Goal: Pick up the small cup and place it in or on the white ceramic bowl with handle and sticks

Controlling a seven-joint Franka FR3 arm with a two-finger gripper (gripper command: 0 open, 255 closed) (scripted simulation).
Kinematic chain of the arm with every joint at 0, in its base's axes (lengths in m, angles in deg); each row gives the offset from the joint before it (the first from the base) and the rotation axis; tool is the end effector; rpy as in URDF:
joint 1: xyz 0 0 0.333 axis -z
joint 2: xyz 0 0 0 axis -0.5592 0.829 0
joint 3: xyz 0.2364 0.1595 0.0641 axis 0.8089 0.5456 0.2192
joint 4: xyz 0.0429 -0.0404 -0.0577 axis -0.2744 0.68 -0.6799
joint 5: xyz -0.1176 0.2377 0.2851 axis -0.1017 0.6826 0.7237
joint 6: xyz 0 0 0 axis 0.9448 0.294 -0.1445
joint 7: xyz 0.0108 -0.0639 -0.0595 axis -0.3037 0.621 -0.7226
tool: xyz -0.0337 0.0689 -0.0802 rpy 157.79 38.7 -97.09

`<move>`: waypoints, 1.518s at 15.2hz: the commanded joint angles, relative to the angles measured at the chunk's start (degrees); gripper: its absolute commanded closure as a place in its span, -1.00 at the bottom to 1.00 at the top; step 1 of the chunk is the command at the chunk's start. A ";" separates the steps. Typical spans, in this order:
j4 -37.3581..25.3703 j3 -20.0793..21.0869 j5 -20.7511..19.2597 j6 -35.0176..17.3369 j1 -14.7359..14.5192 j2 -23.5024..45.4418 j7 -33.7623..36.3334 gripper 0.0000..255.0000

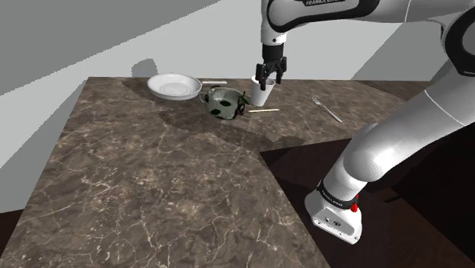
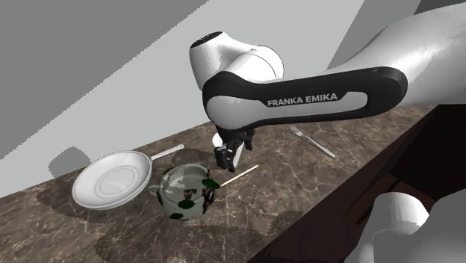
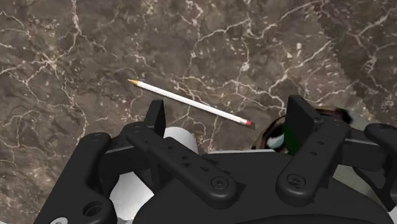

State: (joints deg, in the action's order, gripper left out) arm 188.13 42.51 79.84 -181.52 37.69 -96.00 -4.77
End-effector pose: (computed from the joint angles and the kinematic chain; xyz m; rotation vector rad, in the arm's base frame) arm 0.4359 -0.0556 0.4851 2.9805 -0.3173 -0.2755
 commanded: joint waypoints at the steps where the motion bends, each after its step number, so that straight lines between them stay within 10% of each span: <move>1: -2.67 0.00 -0.84 -1.83 0.26 4.08 0.57 -1.00; 8: -15.70 -0.75 -3.79 -4.50 1.37 18.31 1.35 -1.00; 23: -10.13 -1.28 -4.23 -10.26 1.87 18.43 1.59 -1.00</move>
State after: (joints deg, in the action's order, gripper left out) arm 178.00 41.23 75.61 -191.79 39.56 -77.56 -3.18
